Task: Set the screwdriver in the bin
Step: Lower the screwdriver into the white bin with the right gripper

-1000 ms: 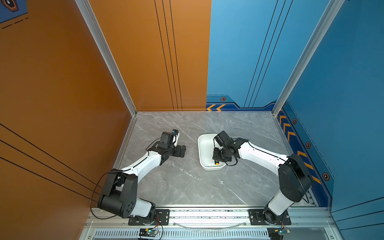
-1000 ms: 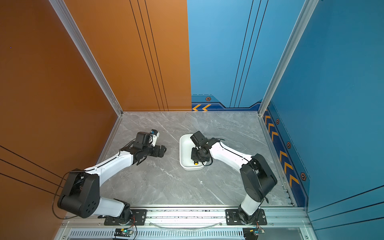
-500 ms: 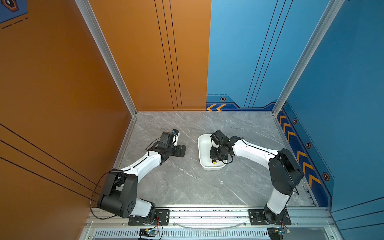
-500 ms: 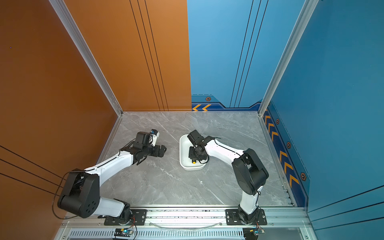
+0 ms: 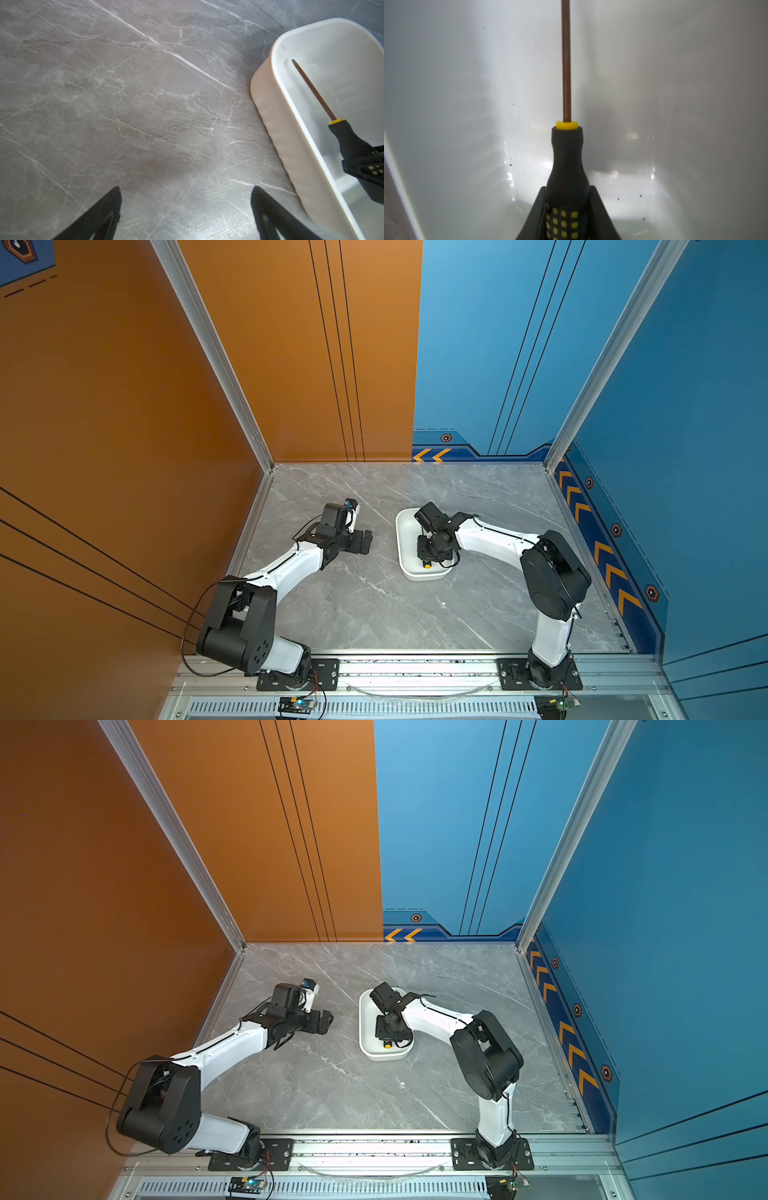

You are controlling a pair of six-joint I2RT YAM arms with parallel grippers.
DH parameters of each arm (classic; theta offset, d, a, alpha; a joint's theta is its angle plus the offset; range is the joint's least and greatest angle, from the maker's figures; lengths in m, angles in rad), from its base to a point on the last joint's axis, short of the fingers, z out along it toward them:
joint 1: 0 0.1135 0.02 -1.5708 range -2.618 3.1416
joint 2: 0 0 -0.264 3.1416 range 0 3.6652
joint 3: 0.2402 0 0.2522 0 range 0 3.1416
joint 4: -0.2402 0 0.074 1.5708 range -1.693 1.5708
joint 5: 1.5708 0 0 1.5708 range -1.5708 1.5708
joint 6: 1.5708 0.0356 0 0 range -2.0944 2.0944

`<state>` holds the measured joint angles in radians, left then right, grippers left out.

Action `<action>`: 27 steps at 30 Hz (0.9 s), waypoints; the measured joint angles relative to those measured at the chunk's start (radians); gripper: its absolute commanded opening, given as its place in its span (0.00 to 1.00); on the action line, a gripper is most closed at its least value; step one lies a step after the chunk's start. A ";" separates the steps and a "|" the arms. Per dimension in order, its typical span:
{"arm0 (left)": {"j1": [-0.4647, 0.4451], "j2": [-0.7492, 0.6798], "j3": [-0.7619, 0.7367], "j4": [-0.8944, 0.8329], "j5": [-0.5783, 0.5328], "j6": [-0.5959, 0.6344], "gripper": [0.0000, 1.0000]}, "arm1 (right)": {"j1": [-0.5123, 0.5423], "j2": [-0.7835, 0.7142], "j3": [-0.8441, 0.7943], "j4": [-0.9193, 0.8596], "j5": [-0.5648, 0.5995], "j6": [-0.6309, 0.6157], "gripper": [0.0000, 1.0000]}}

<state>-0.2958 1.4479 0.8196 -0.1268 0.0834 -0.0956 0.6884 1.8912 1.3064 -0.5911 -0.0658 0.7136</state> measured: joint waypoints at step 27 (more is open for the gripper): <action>0.000 0.008 0.000 0.000 0.000 0.000 0.98 | 0.000 0.053 0.017 -0.001 0.020 -0.021 0.42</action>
<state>-0.2958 1.4555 0.8196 -0.1268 0.0834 -0.0952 0.6884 1.9438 1.3231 -0.5922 -0.0456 0.6926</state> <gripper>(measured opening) 0.979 0.388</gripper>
